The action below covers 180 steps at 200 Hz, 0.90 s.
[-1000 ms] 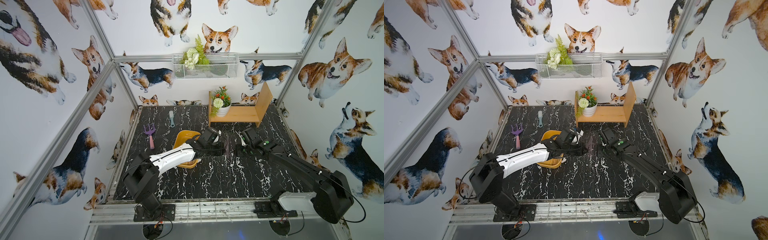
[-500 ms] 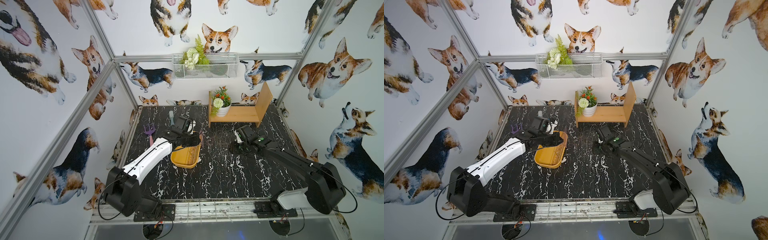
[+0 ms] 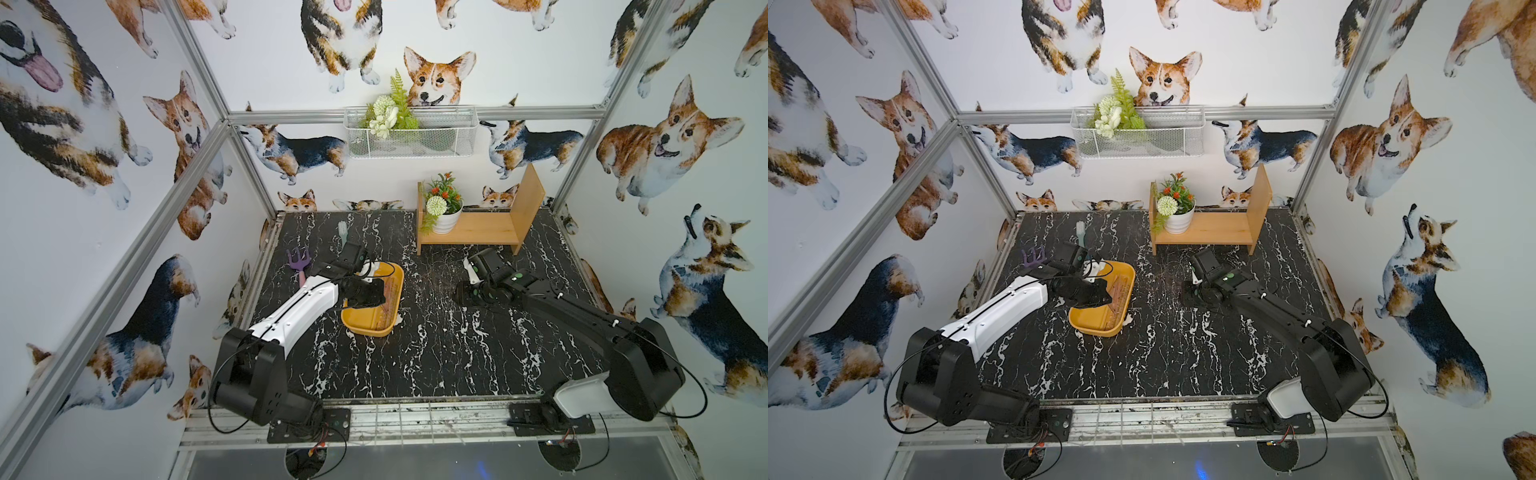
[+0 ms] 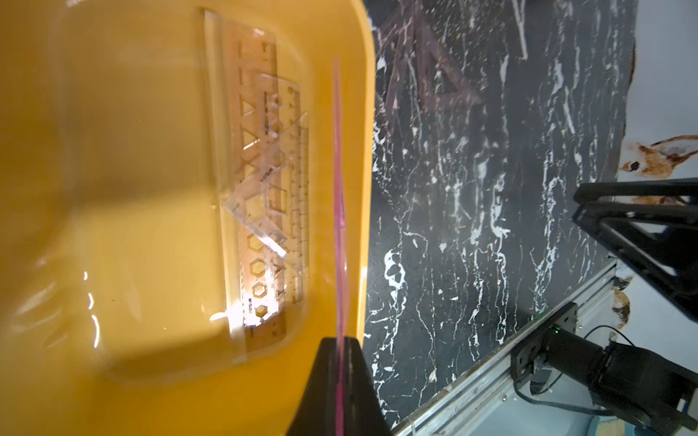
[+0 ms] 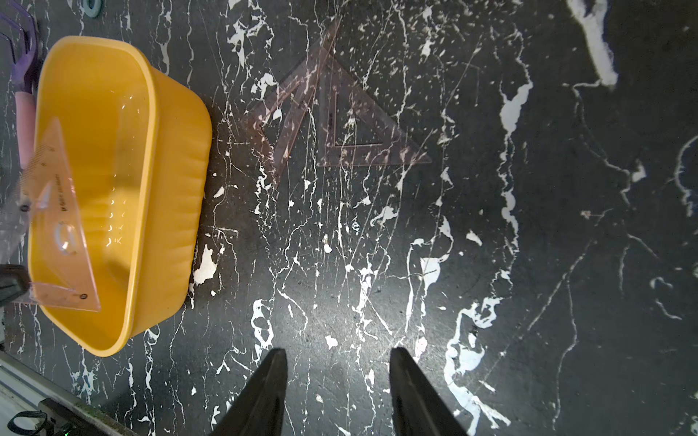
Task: Put the scattered rulers into the storage box
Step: Place the ruler in the storage box.
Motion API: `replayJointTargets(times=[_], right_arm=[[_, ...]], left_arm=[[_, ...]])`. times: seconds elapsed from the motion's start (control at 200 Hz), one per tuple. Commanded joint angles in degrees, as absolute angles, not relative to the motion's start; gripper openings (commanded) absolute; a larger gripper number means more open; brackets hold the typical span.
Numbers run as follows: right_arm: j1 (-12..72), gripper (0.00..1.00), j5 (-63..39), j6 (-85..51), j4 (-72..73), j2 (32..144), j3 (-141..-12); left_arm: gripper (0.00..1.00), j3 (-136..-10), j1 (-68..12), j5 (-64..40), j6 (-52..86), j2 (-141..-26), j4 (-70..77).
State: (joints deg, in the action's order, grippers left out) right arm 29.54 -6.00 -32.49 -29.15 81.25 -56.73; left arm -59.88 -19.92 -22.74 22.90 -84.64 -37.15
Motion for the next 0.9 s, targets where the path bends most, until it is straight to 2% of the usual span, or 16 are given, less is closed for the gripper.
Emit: replayJointTargets(times=[0.0, 0.621, 0.786, 0.896], right_arm=[[29.54, 0.5, -5.83, -31.38, -28.82, 81.44, -56.75], [29.47, 0.5, -3.3, -29.49, -29.62, 81.64, -55.35], [29.44, 0.53, -2.18, -28.93, -29.79, 83.21, -56.36], [29.2, 0.54, -1.03, -27.93, -30.38, 84.63, -57.83]], left_arm=[[0.0, -58.89, -19.86, -22.81, 21.92, -86.27, -35.02], [0.0, -57.0, -19.95, -24.07, 23.59, -92.73, -28.84], [0.22, -56.65, -19.96, -22.46, 24.3, -91.74, -28.77], [0.27, -57.43, -19.87, -18.82, 24.7, -90.47, -31.44]])
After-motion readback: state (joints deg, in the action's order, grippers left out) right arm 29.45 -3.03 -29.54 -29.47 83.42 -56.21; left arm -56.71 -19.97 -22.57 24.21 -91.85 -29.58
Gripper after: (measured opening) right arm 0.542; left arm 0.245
